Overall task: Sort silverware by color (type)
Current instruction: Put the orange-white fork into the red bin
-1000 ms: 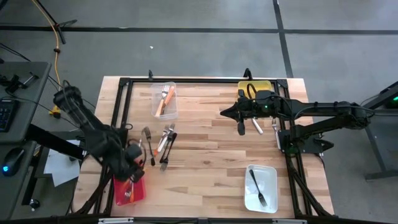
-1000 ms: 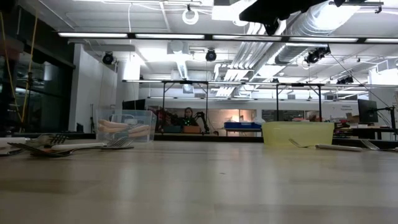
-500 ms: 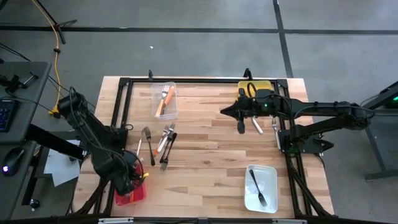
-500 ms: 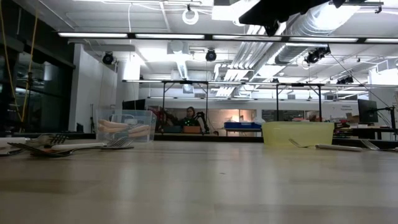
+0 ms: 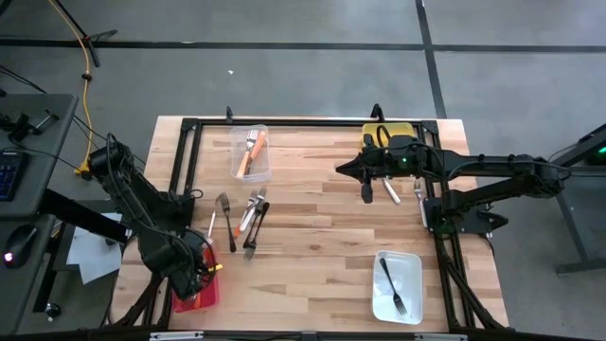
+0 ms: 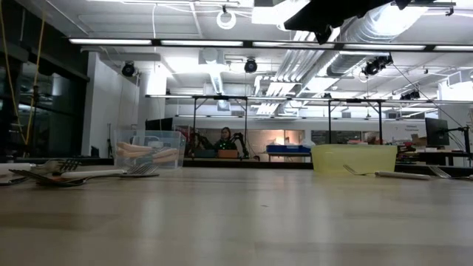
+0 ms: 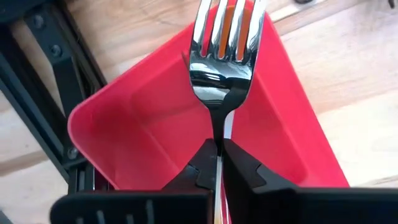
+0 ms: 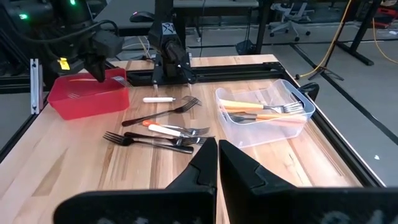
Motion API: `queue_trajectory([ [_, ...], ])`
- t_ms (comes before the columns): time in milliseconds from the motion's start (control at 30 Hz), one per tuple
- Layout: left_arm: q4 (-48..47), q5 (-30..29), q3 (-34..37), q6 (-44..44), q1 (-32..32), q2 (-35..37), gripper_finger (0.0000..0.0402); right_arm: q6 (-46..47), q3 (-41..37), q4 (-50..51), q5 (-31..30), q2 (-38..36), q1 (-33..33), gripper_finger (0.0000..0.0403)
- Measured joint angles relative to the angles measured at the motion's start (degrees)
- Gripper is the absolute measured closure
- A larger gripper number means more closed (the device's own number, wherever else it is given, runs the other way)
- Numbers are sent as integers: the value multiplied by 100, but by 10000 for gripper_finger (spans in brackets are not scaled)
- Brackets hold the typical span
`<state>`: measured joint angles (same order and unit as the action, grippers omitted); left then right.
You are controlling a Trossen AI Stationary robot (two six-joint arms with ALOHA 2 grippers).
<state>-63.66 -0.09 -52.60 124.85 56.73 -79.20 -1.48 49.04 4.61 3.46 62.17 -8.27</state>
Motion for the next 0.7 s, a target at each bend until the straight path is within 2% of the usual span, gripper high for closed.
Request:
queue_trajectory([
  [267,16,-409,12,-241,1,-83,391,33,0,36,0,0,0,403],
  [467,98,-202,16,-244,3,-262,381,55,-2,41,0,2,0,403],
  [700,151,-197,17,-246,9,-260,340,57,-2,56,0,2,0,403],
])
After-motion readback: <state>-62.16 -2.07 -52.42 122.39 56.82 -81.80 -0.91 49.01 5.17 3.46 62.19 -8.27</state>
